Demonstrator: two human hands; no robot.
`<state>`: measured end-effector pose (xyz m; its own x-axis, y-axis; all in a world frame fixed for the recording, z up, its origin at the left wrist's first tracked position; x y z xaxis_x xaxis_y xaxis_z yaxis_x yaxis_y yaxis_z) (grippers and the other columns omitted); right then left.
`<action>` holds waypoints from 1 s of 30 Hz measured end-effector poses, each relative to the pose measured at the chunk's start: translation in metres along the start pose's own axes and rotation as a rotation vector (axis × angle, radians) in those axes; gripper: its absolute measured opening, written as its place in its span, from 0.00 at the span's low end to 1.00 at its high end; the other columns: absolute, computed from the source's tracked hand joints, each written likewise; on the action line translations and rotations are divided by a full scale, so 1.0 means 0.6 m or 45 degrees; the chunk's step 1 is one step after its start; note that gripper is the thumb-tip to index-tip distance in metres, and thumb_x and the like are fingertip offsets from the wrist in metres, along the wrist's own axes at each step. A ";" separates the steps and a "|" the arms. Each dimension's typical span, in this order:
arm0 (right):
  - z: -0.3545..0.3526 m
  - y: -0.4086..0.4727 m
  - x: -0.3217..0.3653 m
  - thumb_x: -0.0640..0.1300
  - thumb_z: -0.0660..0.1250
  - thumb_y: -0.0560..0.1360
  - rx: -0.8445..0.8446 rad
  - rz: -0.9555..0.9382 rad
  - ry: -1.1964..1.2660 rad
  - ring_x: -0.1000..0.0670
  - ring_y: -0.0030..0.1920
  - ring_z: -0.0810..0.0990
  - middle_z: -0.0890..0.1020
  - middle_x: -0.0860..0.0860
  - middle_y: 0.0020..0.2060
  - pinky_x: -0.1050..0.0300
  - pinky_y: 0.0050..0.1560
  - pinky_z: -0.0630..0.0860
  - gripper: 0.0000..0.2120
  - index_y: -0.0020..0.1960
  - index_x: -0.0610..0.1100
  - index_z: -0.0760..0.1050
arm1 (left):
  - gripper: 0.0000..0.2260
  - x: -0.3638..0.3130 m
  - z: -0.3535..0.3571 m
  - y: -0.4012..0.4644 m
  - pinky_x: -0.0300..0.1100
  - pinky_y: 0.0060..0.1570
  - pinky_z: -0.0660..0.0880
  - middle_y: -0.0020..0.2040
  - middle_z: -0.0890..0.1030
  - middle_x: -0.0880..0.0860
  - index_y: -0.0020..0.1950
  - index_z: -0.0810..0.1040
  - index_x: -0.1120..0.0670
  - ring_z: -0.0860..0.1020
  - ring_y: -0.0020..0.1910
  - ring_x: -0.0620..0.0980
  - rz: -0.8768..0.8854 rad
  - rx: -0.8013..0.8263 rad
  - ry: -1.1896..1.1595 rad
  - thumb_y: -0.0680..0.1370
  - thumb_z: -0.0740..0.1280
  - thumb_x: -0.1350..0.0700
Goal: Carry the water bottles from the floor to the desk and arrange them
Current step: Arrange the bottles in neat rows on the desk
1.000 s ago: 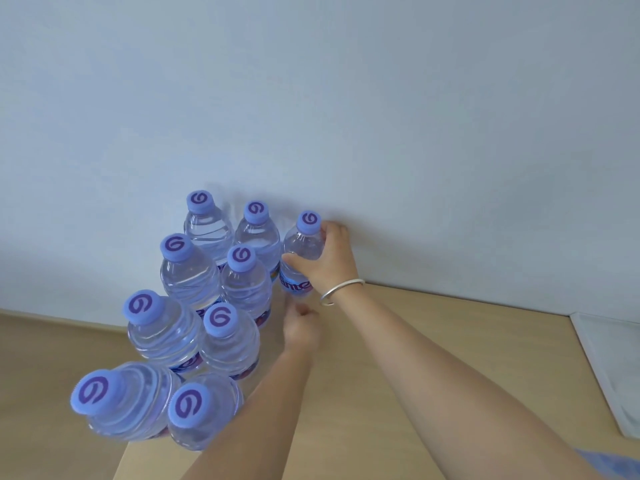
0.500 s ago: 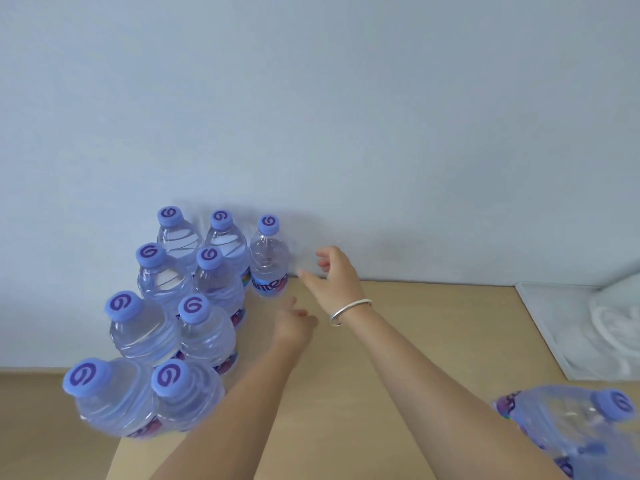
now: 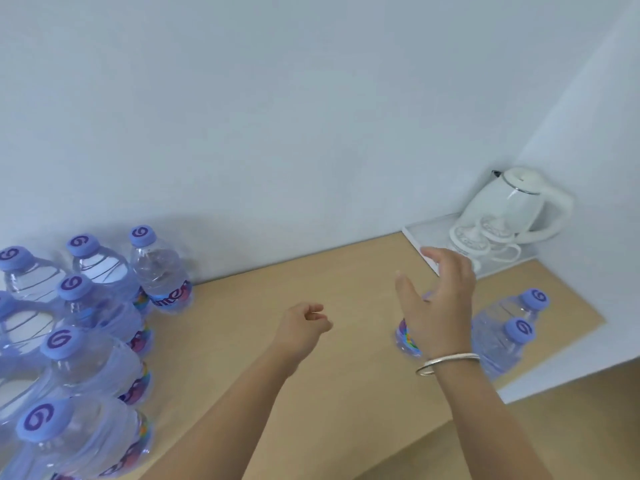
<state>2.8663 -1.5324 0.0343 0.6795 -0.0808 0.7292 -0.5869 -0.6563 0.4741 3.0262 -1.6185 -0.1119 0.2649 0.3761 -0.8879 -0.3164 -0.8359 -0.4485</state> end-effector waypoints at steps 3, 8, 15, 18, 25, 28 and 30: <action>-0.048 -0.003 -0.056 0.34 0.71 0.66 -0.233 0.146 -0.074 0.49 0.60 0.64 0.70 0.42 0.58 0.62 0.61 0.59 0.25 0.61 0.38 0.69 | 0.14 -0.003 0.040 -0.010 0.41 0.48 0.70 0.47 0.77 0.54 0.60 0.74 0.59 0.75 0.46 0.50 0.003 0.096 0.039 0.75 0.67 0.63; -0.015 -0.022 -0.166 0.38 0.74 0.65 -0.069 0.612 0.021 0.42 0.60 0.70 0.72 0.42 0.57 0.52 0.61 0.67 0.28 0.61 0.36 0.67 | 0.12 -0.003 0.072 -0.025 0.38 0.39 0.69 0.47 0.78 0.55 0.59 0.74 0.59 0.74 0.45 0.50 -0.018 0.179 0.097 0.75 0.66 0.63; 0.019 -0.015 -0.216 0.46 0.77 0.63 -0.004 0.672 -0.070 0.41 0.57 0.72 0.72 0.42 0.57 0.50 0.53 0.69 0.34 0.63 0.38 0.65 | 0.11 0.010 0.074 -0.037 0.37 0.36 0.68 0.42 0.76 0.53 0.59 0.74 0.60 0.74 0.43 0.50 -0.064 0.219 0.137 0.76 0.65 0.62; 0.022 -0.012 -0.224 0.46 0.75 0.66 -0.029 0.694 -0.124 0.40 0.57 0.73 0.72 0.42 0.57 0.52 0.49 0.68 0.32 0.63 0.39 0.65 | 0.11 0.020 0.067 -0.041 0.37 0.37 0.69 0.42 0.76 0.51 0.58 0.74 0.58 0.75 0.41 0.47 -0.096 0.220 0.131 0.76 0.65 0.61; 0.025 -0.008 -0.186 0.45 0.76 0.64 0.095 0.531 0.085 0.47 0.48 0.77 0.78 0.49 0.47 0.56 0.48 0.70 0.20 0.51 0.47 0.70 | 0.16 0.040 0.034 -0.050 0.35 0.38 0.70 0.49 0.78 0.51 0.62 0.74 0.58 0.75 0.43 0.46 -0.117 0.201 0.137 0.75 0.68 0.60; 0.029 0.005 -0.129 0.45 0.77 0.62 0.261 0.473 0.248 0.52 0.43 0.79 0.80 0.55 0.41 0.58 0.45 0.74 0.17 0.44 0.52 0.72 | 0.23 0.036 0.014 -0.055 0.33 0.39 0.70 0.56 0.76 0.52 0.66 0.72 0.56 0.76 0.48 0.45 -0.063 0.141 0.121 0.72 0.72 0.61; 0.036 0.011 -0.082 0.44 0.77 0.62 0.422 0.403 0.371 0.55 0.41 0.79 0.80 0.57 0.38 0.61 0.42 0.74 0.15 0.42 0.52 0.74 | 0.29 0.027 0.005 -0.064 0.33 0.42 0.71 0.60 0.76 0.50 0.69 0.68 0.53 0.77 0.52 0.44 -0.029 0.181 0.049 0.70 0.74 0.60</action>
<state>2.8387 -1.5490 -0.0094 0.3144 -0.1323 0.9400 -0.5405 -0.8390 0.0628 3.0401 -1.5789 -0.1092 0.3078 0.3765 -0.8738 -0.4349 -0.7611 -0.4812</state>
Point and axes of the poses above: each hand's wrist, its own y-axis towards the middle knuckle, its own z-axis out of the palm, x = y × z, the point moved 6 cm from there along y, towards the middle knuckle
